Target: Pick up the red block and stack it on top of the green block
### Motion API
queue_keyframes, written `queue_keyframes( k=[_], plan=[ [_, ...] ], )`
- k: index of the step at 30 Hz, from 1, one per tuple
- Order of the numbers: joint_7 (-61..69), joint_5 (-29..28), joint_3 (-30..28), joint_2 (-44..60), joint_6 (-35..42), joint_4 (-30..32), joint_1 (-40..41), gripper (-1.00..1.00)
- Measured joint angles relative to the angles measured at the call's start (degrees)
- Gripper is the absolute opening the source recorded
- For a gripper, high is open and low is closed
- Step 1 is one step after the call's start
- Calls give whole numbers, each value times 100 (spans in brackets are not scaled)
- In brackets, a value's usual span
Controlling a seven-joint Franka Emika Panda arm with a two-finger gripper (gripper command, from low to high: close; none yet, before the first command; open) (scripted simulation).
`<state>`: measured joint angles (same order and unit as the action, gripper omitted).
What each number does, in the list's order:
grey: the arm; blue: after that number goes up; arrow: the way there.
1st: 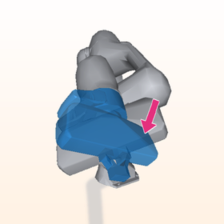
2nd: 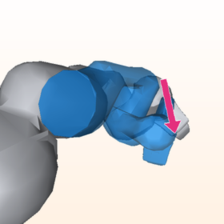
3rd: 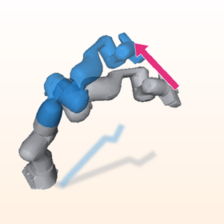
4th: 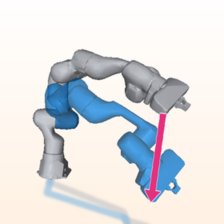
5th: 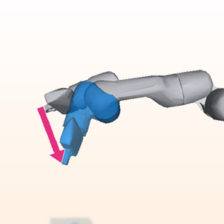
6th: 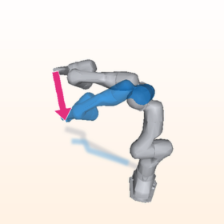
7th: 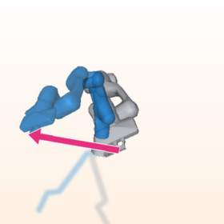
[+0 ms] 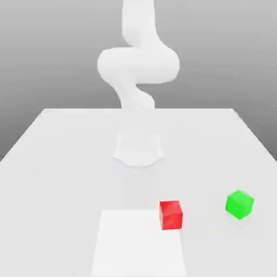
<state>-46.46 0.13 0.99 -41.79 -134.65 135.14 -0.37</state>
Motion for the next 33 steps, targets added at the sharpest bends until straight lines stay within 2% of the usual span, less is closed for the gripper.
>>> queue_keyframes(
  k=[17,20,24,25,33],
  plan=[
    [-520,117,731,3594,-2459,2713,-402,0],
    [-710,-91,715,4297,-3011,2807,-431,0],
    [-1048,-554,390,5139,-3715,2710,-649,0],
    [-1099,-623,280,5314,-3866,2686,-742,-100],
    [-1069,-576,327,5210,-3781,2702,-712,-100]
  ],
)
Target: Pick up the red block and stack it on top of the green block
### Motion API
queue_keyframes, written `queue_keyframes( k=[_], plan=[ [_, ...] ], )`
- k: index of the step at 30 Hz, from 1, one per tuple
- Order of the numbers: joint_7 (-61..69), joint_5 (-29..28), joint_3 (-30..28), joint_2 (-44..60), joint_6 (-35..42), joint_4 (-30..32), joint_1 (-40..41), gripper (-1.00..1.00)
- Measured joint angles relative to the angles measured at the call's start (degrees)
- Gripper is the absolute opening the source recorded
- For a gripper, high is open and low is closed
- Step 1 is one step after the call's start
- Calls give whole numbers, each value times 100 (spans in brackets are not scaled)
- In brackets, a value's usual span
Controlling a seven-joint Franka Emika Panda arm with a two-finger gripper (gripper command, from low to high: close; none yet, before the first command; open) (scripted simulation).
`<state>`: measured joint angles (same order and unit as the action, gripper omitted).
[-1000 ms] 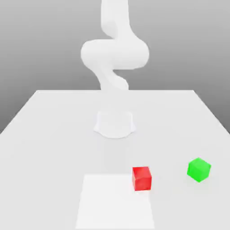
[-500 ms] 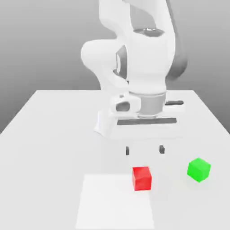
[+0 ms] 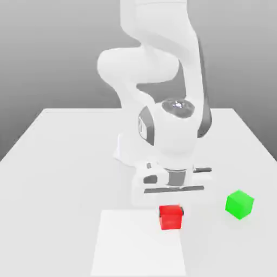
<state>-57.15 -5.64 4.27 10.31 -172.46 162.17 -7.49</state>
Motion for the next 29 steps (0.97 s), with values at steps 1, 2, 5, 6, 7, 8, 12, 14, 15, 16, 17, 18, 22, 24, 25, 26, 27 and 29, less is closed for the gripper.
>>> queue_keyframes(
  k=[1,2,5,6,7,8,12,14,15,16,17,18,22,24,25,26,27,29],
  plan=[
    [79,109,63,-171,144,25,36,-100],
    [165,229,113,-360,305,53,56,-100],
    [383,529,186,-966,820,141,48,-100],
    [438,597,175,-1166,993,169,17,-100],
    [578,640,236,-1261,1111,143,-118,-100],
    [741,666,310,-1320,1213,99,-300,-100],
    [1502,733,599,-1406,1536,-148,-1011,-100],
    [1897,760,766,-1427,1688,-281,-1349,-100],
    [2094,772,845,-1435,1763,-348,-1523,-100],
    [2292,785,927,-1443,1840,-415,-1698,-100],
    [2484,795,1007,-1446,1911,-481,-1868,-100],
    [2671,803,1089,-1446,1978,-546,-2033,-100],
    [2585,452,1072,-946,1578,-640,-2088,-100],
    [2409,197,1005,-609,1272,-658,-2100,-100],
    [2316,66,944,-435,1113,-664,-2139,-100],
    [2230,-56,878,-268,961,-668,-2185,100],
    [2230,-56,878,-268,961,-668,-2185,100],
    [2230,-56,878,-268,961,-668,-2185,100]
  ],
)
